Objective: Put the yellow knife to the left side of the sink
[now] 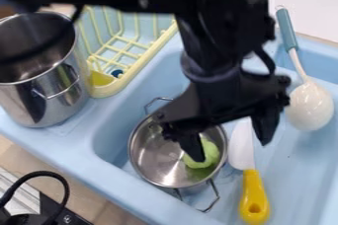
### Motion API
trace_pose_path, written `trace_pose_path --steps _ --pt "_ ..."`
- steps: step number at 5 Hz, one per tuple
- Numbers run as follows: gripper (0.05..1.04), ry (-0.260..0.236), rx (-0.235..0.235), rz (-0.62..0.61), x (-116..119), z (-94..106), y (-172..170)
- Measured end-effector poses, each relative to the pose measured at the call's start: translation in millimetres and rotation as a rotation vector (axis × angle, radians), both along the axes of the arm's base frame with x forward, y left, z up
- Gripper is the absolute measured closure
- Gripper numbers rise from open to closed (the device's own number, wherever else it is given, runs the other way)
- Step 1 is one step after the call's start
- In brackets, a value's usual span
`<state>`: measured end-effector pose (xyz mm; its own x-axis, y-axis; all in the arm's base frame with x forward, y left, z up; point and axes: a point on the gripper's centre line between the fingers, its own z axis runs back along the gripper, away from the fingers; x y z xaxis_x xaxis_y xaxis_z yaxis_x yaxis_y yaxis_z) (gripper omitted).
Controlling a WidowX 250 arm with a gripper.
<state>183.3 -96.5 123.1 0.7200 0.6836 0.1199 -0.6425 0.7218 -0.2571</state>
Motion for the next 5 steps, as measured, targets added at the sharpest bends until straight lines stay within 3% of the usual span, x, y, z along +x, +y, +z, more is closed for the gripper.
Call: trace_pose_path --steps 1,2,4,5 --pt "0.088 0.019 0.036 0.103 -5 16.1 12" --pt "0.088 0.003 0.083 0.196 1 20.9 23" --pt "0.088 -0.017 0.085 0.326 20 16.3 51" --pt "0.088 -0.005 0.085 0.326 31 6.5 63"
